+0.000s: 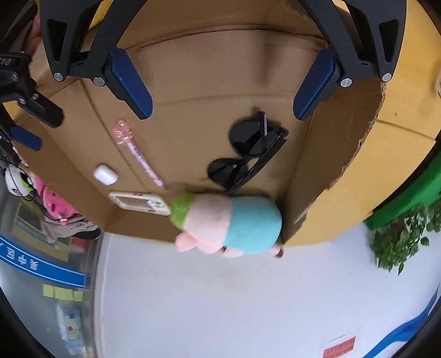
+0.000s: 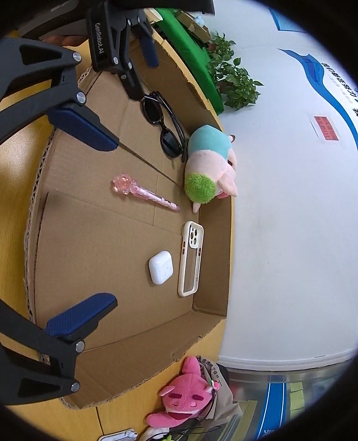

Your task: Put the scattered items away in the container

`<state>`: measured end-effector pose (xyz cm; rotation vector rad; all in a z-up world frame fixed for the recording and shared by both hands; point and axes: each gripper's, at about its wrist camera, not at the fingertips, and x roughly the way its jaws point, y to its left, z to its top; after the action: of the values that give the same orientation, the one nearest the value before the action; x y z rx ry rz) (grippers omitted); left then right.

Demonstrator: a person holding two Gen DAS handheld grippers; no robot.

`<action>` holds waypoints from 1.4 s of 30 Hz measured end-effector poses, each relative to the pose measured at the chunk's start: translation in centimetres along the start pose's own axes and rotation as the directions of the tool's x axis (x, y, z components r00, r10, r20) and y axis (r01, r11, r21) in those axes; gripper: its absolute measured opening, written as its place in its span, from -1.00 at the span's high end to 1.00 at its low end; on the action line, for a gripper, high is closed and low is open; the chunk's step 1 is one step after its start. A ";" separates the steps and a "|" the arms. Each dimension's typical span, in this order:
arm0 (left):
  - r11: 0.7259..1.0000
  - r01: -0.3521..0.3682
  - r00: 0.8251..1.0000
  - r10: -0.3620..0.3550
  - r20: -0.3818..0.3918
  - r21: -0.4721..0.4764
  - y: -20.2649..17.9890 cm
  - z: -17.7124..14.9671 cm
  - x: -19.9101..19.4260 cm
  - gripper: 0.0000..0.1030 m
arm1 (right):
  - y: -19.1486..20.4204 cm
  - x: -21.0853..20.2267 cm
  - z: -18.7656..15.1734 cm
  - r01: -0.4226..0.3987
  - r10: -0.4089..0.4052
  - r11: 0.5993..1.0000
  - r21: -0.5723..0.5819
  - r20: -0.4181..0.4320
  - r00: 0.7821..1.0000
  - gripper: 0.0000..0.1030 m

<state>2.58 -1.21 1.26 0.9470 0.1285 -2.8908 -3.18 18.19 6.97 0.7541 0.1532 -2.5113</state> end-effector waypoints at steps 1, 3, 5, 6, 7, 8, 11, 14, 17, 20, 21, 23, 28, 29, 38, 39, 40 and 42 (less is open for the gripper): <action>1.000 -0.002 1.000 0.002 0.001 0.001 -0.1 -0.1 -0.1 -1.00 | 0.0 0.0 0.0 -0.002 0.002 1.000 -0.002 -0.001 1.000 -0.99; 1.000 -0.002 1.000 0.002 0.000 0.000 -0.1 -0.2 -0.1 -1.00 | 0.0 0.0 0.0 -0.003 0.003 1.000 0.000 -0.002 1.000 -0.99; 1.000 -0.001 1.000 0.001 -0.001 0.000 -0.1 -0.2 -0.1 -1.00 | 0.0 0.0 -0.1 -0.003 0.003 1.000 0.000 -0.001 1.000 -0.99; 1.000 -0.001 1.000 0.001 -0.001 0.000 -0.1 -0.2 -0.1 -1.00 | 0.0 0.0 -0.1 -0.003 0.003 1.000 0.000 -0.001 1.000 -0.99; 1.000 -0.001 1.000 0.001 -0.001 0.000 -0.1 -0.2 -0.1 -1.00 | 0.0 0.0 -0.1 -0.003 0.003 1.000 0.000 -0.001 1.000 -0.99; 1.000 -0.001 1.000 0.001 -0.001 0.000 -0.1 -0.2 -0.1 -1.00 | 0.0 0.0 -0.1 -0.003 0.003 1.000 0.000 -0.001 1.000 -0.99; 1.000 -0.001 1.000 0.001 -0.001 0.000 -0.1 -0.2 -0.1 -1.00 | 0.0 0.0 -0.1 -0.003 0.003 1.000 0.000 -0.001 1.000 -0.99; 1.000 -0.001 1.000 0.001 -0.001 0.000 -0.1 -0.2 -0.1 -1.00 | 0.0 0.0 -0.1 -0.003 0.003 1.000 0.000 -0.001 1.000 -0.99; 1.000 -0.001 1.000 0.001 -0.001 0.000 -0.1 -0.2 -0.1 -1.00 | 0.0 0.0 -0.1 -0.003 0.003 1.000 0.000 -0.001 1.000 -0.99; 1.000 -0.002 1.000 0.002 -0.001 0.000 -0.1 -0.2 -0.1 -1.00 | -0.1 0.0 -0.1 -0.003 0.003 1.000 0.000 -0.001 1.000 -0.99; 1.000 -0.002 1.000 0.002 -0.001 0.000 -0.1 -0.1 -0.1 -1.00 | 0.0 0.0 -0.1 -0.003 0.003 1.000 0.000 -0.001 1.000 -0.99; 1.000 -0.001 1.000 0.001 -0.001 0.001 -0.1 -0.1 -0.1 -1.00 | 0.0 0.0 -0.1 -0.003 0.003 1.000 0.000 -0.001 1.000 -0.99; 1.000 -0.002 1.000 0.002 -0.001 0.002 -0.2 -0.2 -0.1 -1.00 | 0.0 0.0 -0.1 -0.003 0.003 1.000 0.000 -0.001 1.000 -0.99; 1.000 -0.002 1.000 0.002 -0.001 0.002 -0.2 -0.2 -0.1 -1.00 | 0.0 0.0 -0.1 -0.003 0.003 1.000 0.000 -0.001 1.000 -0.99; 1.000 -0.001 1.000 0.001 0.000 0.004 -0.2 -0.2 -0.2 -1.00 | 0.0 0.0 -0.1 -0.003 0.003 1.000 0.000 -0.001 1.000 -0.99; 1.000 0.000 1.000 0.000 0.000 0.004 -0.2 -0.1 -0.2 -1.00 | 0.0 0.0 0.0 -0.003 0.003 1.000 0.000 -0.001 1.000 -0.99; 1.000 0.000 1.000 0.000 0.001 0.005 -0.2 -0.2 -0.2 -1.00 | -0.1 0.0 -0.1 -0.003 0.003 1.000 0.000 -0.002 1.000 -0.99; 1.000 0.000 1.000 0.000 0.001 0.006 -0.2 -0.2 -0.2 -1.00 | 0.0 0.0 0.0 -0.003 0.003 1.000 0.000 -0.001 1.000 -0.99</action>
<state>2.81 -0.97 1.26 0.9469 0.1206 -2.8933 -3.18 18.25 6.94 0.7553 0.1526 -2.5077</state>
